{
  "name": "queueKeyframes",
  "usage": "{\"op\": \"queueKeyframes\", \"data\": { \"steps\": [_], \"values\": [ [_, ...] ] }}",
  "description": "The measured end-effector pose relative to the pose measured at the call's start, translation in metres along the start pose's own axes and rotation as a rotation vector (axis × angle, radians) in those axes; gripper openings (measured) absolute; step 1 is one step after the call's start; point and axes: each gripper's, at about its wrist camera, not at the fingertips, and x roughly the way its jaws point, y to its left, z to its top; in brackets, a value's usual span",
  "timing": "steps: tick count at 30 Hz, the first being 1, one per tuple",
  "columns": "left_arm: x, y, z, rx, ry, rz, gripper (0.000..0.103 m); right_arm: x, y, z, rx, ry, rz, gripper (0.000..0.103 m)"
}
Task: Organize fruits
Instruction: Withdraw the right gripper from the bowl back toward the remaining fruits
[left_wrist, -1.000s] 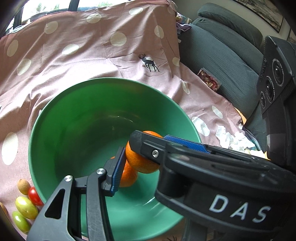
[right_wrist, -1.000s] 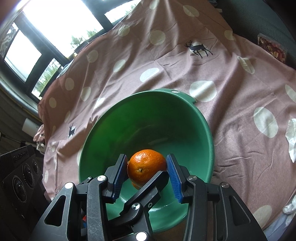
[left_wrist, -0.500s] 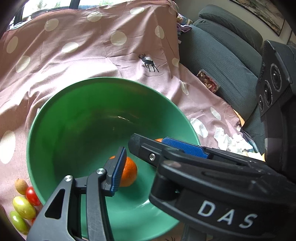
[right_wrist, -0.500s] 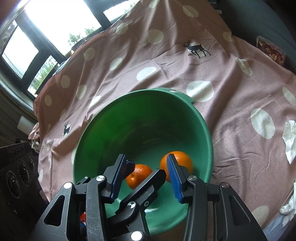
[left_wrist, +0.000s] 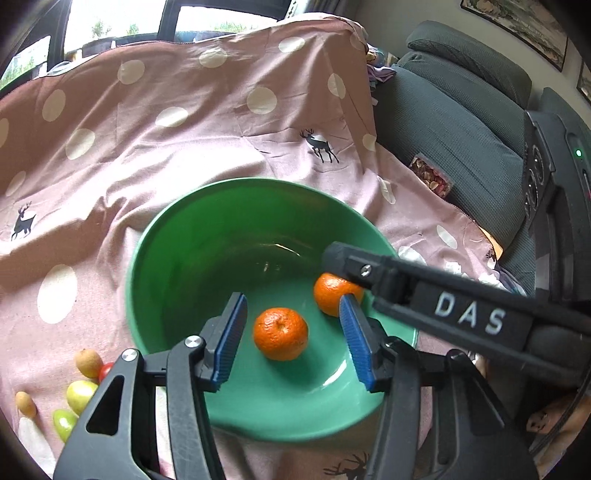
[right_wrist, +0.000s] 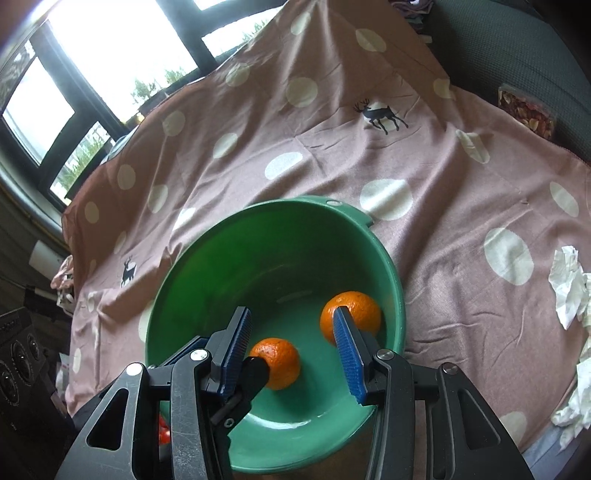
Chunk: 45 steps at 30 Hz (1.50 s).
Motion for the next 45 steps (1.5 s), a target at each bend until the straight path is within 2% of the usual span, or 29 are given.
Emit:
{"op": "queueKeyframes", "data": {
  "steps": [2, 8, 12, 17, 21, 24, 29, 33, 38, 40, 41, 45],
  "values": [
    [-0.013, 0.009, -0.002, -0.011, -0.019, 0.023, 0.057, -0.008, -0.005, 0.002, 0.02, -0.061, -0.002, 0.068],
    [-0.061, 0.048, -0.013, -0.099, -0.093, 0.119, 0.068, -0.024, -0.021, 0.007, 0.041, -0.203, -0.124, 0.072],
    [-0.094, 0.083, -0.025, -0.168, -0.121, 0.219, 0.07, -0.03, -0.012, 0.006, 0.008, -0.219, -0.061, 0.076],
    [-0.138, 0.133, -0.051, -0.302, -0.187, 0.37, 0.071, -0.035, 0.042, -0.003, -0.147, -0.241, 0.069, 0.083],
    [-0.155, 0.171, -0.076, -0.379, -0.173, 0.501, 0.071, -0.022, 0.1, -0.02, -0.3, -0.165, 0.18, 0.087],
    [-0.158, 0.197, -0.093, -0.434, -0.146, 0.606, 0.071, -0.001, 0.149, -0.041, -0.427, -0.084, 0.215, 0.087],
    [-0.161, 0.225, -0.108, -0.498, -0.118, 0.62, 0.071, 0.059, 0.207, -0.079, -0.584, 0.09, 0.179, 0.087],
    [-0.155, 0.226, -0.11, -0.486, -0.095, 0.614, 0.071, 0.102, 0.214, -0.097, -0.605, 0.21, 0.061, 0.087],
    [-0.15, 0.227, -0.11, -0.485, -0.08, 0.605, 0.071, 0.126, 0.211, -0.107, -0.652, 0.251, -0.053, 0.088],
    [-0.149, 0.227, -0.11, -0.48, -0.074, 0.606, 0.071, 0.132, 0.209, -0.109, -0.655, 0.264, -0.097, 0.093],
    [-0.149, 0.227, -0.11, -0.481, -0.072, 0.604, 0.071, 0.135, 0.207, -0.111, -0.655, 0.271, -0.109, 0.098],
    [-0.148, 0.23, -0.11, -0.493, -0.068, 0.598, 0.071, 0.137, 0.203, -0.11, -0.635, 0.273, -0.091, 0.102]
  ]
}}
